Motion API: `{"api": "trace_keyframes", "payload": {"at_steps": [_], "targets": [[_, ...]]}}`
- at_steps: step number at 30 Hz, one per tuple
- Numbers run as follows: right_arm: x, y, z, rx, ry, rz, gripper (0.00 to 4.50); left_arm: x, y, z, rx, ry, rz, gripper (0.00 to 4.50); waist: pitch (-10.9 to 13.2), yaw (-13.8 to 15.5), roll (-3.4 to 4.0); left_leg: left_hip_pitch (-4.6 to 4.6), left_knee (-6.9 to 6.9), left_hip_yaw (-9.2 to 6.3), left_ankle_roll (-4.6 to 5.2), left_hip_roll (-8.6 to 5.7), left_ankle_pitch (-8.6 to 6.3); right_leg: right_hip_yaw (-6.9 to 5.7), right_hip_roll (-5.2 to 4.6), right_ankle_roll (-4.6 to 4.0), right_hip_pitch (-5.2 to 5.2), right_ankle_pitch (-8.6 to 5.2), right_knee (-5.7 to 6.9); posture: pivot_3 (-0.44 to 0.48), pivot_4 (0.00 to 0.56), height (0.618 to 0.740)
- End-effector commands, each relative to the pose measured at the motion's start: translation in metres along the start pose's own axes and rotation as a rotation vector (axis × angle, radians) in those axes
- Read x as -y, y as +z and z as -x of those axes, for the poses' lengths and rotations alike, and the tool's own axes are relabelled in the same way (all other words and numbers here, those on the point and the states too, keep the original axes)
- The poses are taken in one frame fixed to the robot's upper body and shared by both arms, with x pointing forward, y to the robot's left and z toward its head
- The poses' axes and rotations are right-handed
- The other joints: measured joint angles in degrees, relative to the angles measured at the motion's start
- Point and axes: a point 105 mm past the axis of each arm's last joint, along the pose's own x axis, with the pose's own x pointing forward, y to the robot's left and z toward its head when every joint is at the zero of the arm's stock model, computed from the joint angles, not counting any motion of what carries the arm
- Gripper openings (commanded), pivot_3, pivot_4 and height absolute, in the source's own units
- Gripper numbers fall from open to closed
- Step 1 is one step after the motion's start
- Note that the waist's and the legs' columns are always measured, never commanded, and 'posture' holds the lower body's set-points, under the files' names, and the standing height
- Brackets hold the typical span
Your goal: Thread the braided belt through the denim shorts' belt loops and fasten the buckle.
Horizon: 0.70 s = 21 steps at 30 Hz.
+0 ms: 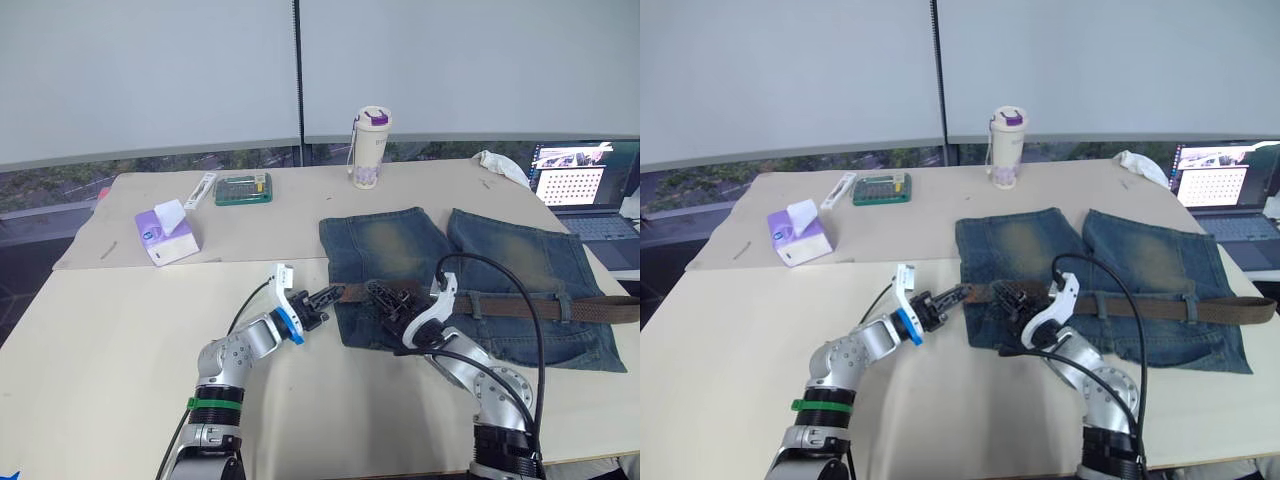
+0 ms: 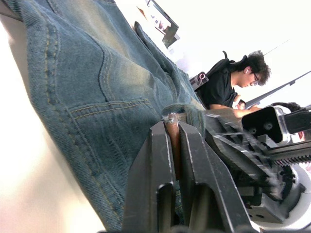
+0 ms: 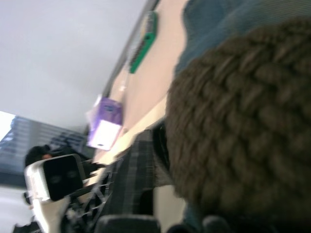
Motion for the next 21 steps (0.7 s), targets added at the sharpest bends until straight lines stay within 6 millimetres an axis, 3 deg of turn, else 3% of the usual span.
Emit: {"api": "trace_keyframes", "payload": {"at_steps": [1, 4, 8, 10, 12, 14, 18, 21], "targets": [[-0.018, 0.005, 0.008, -0.031, 0.072, 0.146, 2.52, 0.000, 0.010, 0.004, 0.028, 0.019, -0.090, 0.00, 0.00, 0.07, 0.00, 0.00, 0.00, 0.00, 0.00, -0.01, 0.00, 0.00, -0.01, 0.00, 0.00, 0.00, -0.01, 0.000, 0.150, 0.740], [-0.021, 0.006, 0.029, -0.119, 0.113, 0.343, 3.53, -0.029, 0.026, 0.026, 0.060, 0.177, -0.207, 0.00, 0.03, 0.29, 0.01, -0.01, 0.01, 0.03, 0.00, -0.10, 0.00, -0.04, -0.08, 0.01, 0.03, 0.00, -0.07, 0.000, 0.150, 0.740], [-0.020, 0.012, 0.046, -0.142, 0.145, 0.447, 3.53, -0.055, 0.044, 0.048, 0.068, 0.337, -0.426, 0.00, 0.07, 0.11, -0.05, 0.04, -0.01, 0.04, -0.01, -0.01, 0.00, -0.03, 0.07, 0.00, 0.07, 0.00, -0.08, 0.000, 0.150, 0.740], [-0.013, 0.024, 0.056, -0.114, 0.115, 0.511, 3.53, -0.070, 0.071, 0.068, 0.149, 0.470, -0.577, 0.00, 0.08, 0.34, -0.07, 0.03, -0.03, 0.03, -0.02, 0.01, 0.01, -0.04, 0.08, 0.00, 0.08, 0.00, -0.11, 0.000, 0.150, 0.740], [0.000, 0.048, 0.069, -0.037, 0.037, 0.624, 3.53, -0.084, 0.099, 0.094, 0.251, 0.613, -0.681, 0.00, 0.14, 0.70, -0.17, 0.02, -0.02, 0.04, -0.03, 0.00, 0.00, -0.03, 0.04, 0.00, 0.08, 0.00, -0.13, 0.000, 0.150, 0.740], [0.014, 0.063, 0.083, -0.022, -0.051, 0.758, 3.53, -0.094, 0.113, 0.115, 0.313, 0.734, -0.754, 0.00, 0.16, 1.10, -0.21, 0.02, -0.02, 0.03, -0.03, -0.01, 0.00, -0.03, -0.02, 0.00, 0.07, 0.00, -0.15, 0.000, 0.150, 0.740], [0.028, 0.099, 0.105, 0.119, -0.186, 0.864, 3.53, -0.109, 0.119, 0.139, 0.333, 0.926, -0.810, 0.00, 0.18, 1.71, -0.28, 0.03, -0.02, 0.05, -0.03, -0.05, 0.00, -0.04, -0.14, 0.01, 0.10, 0.00, -0.15, 0.000, 0.150, 0.740], [0.046, 0.137, 0.137, 0.223, -0.364, 0.905, 3.53, -0.121, 0.117, 0.157, 0.330, 1.046, -0.791, 0.00, 0.20, 2.37, -0.30, 0.02, 0.01, 0.05, -0.03, -0.12, 0.00, -0.05, -0.27, 0.02, 0.13, 0.00, -0.12, 0.000, 0.150, 0.740]]}}
